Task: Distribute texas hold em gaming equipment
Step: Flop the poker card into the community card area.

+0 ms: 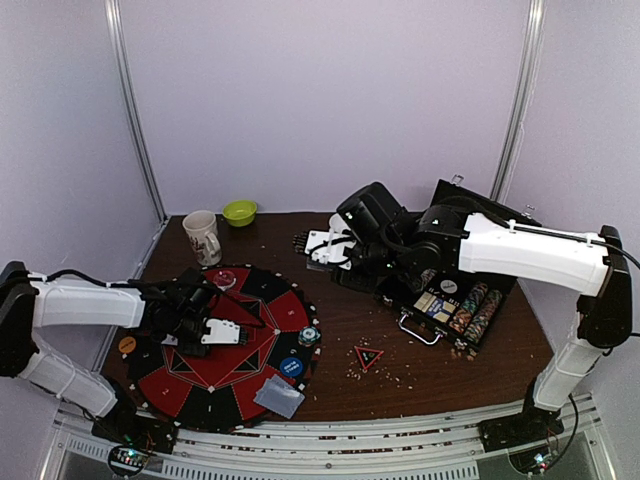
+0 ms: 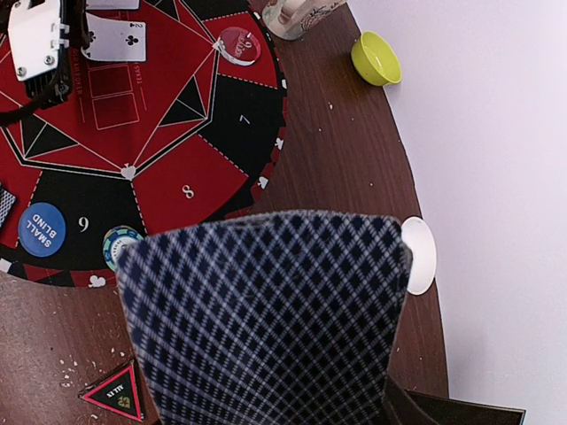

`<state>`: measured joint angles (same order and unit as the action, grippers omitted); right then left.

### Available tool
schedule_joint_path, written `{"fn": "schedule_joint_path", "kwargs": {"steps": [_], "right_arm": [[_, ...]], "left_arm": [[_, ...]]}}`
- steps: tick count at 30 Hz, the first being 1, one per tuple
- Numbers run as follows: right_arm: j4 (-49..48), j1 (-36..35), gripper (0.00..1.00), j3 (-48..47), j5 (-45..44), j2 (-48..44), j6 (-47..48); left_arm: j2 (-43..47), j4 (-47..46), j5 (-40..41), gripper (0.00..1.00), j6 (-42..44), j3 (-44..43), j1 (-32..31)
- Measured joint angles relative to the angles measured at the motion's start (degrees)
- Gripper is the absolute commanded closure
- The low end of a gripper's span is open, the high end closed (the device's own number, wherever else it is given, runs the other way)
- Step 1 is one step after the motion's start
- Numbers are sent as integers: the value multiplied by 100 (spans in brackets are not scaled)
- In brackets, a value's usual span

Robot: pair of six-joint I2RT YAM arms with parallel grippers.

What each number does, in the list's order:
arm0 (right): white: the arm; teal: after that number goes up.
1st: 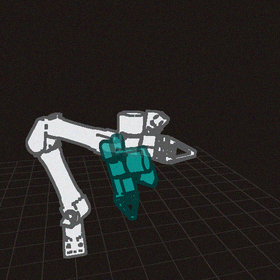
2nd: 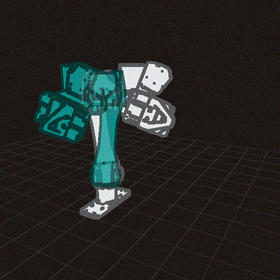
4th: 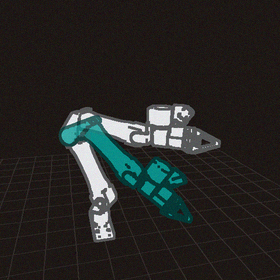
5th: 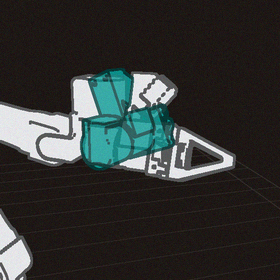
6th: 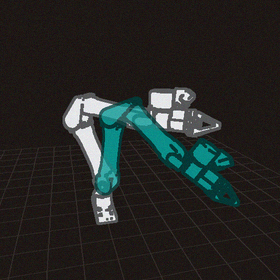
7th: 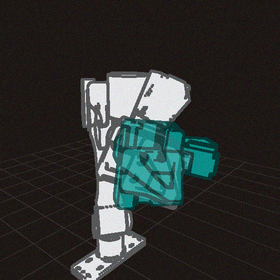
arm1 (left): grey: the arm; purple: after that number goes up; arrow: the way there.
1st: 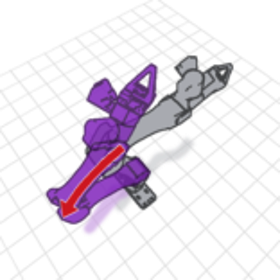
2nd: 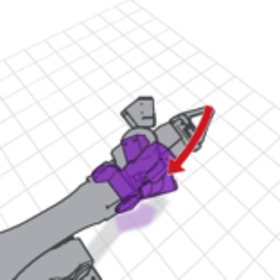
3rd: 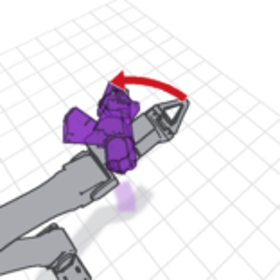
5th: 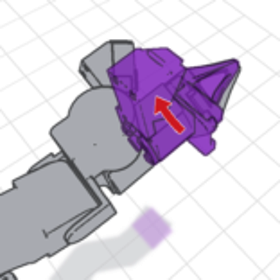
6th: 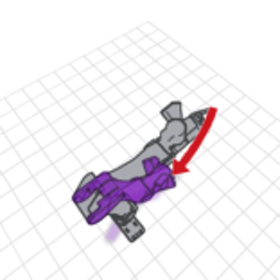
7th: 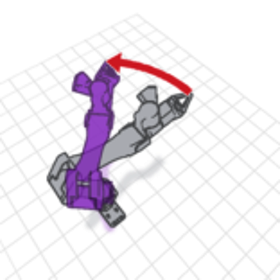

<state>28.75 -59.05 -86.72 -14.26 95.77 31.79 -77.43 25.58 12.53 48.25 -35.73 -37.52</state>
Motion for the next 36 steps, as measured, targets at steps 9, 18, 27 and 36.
{"fn": "schedule_joint_path", "kwargs": {"steps": [9,18,27,36], "right_arm": [[2,0,54,0,0,0,0],[2,0,54,0,2,0,2],[4,0,54,0,0,0,4],[4,0,54,0,0,-7,7]], "left_arm": [[-793,557,-120,100,-726,-586,-4],[-584,728,-118,100,-870,-463,11],[-354,793,-98,100,-870,-262,24],[-356,787,-74,100,-870,-262,79]]}}
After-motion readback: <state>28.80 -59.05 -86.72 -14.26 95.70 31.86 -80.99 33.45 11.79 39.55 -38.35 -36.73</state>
